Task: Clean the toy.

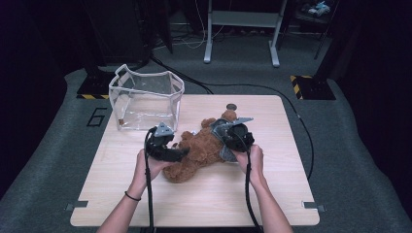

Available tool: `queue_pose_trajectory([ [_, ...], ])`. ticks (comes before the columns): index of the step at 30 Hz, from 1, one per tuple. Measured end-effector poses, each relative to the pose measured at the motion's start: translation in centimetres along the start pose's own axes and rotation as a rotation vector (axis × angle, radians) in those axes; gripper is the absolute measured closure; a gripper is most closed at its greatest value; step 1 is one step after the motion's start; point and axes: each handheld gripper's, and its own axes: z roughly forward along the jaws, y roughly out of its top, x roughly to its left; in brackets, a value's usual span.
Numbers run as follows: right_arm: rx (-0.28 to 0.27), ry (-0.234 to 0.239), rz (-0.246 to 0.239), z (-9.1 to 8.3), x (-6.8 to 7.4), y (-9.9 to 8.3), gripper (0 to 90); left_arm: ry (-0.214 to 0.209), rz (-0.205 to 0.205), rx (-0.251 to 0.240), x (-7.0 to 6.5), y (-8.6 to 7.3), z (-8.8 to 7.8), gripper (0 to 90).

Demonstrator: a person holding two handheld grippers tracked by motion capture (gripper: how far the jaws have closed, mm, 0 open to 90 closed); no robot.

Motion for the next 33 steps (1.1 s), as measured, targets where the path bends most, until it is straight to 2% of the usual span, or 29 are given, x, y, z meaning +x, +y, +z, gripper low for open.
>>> queue_pose_trajectory([
  [4, 0.002, -0.004, 0.003, 0.0, 0.0, 0.0, 76.4, -0.009, 0.017, 0.015, -0.9, -1.0, -0.2, 16.7],
  [5, 0.001, -0.002, 0.004, 0.0, 0.0, 0.0, 76.4, 0.000, 0.027, 0.024, -1.1, -1.1, -0.2, 16.3],
  [6, 0.002, -0.002, 0.003, 0.0, 0.0, 0.0, 76.4, -0.012, 0.033, 0.034, -1.2, -1.3, -0.1, 16.3],
  [9, 0.000, -0.003, 0.003, 0.1, -0.1, 0.0, 76.4, -0.004, 0.048, 0.078, -1.2, -1.8, 0.5, 18.7],
  [10, 0.000, -0.002, 0.003, 0.1, -0.1, 0.0, 76.4, 0.003, 0.048, 0.085, -1.0, -1.9, 0.7, 21.6],
  [13, 0.000, 0.001, 0.010, 0.0, -0.1, 0.0, 76.4, -0.015, 0.040, 0.090, -0.2, -2.2, 1.2, 30.1],
  [16, -0.007, 0.001, 0.014, -0.2, 0.0, -0.1, 76.3, -0.032, 0.032, 0.092, 0.9, -2.4, 1.3, 43.8],
  [17, -0.007, 0.001, 0.014, -0.2, 0.0, -0.1, 76.3, -0.032, 0.032, 0.092, 0.9, -2.4, 1.3, 48.1],
  [18, -0.033, 0.017, 0.013, -0.7, 0.2, -0.2, 76.4, -0.044, 0.023, 0.085, 1.4, -2.5, 1.3, 51.9],
  [20, -0.051, 0.044, 0.013, -1.2, 0.8, -0.1, 76.4, -0.075, -0.006, 0.084, 2.7, -2.7, 1.5, 56.9],
  [24, -0.058, 0.118, -0.034, -1.5, 2.5, 0.3, 76.4, -0.087, 0.005, 0.098, 3.8, -2.4, 1.9, 61.8],
  [27, -0.046, 0.135, -0.068, -0.6, 3.6, 0.7, 76.5, -0.100, 0.007, 0.108, 4.3, -2.2, 2.1, 63.1],
  [29, -0.032, 0.121, -0.072, 0.0, 3.6, 0.9, 76.7, -0.121, -0.013, 0.103, 4.8, -2.2, 2.3, 63.8],
  [30, -0.033, 0.114, -0.061, 0.1, 3.4, 0.9, 76.8, -0.126, -0.010, 0.104, 5.1, -2.2, 2.3, 64.2],
  [33, -0.031, 0.079, -0.045, 0.3, 2.2, 0.9, 77.0, -0.152, -0.034, 0.104, 5.8, -2.2, 2.6, 64.8],
])
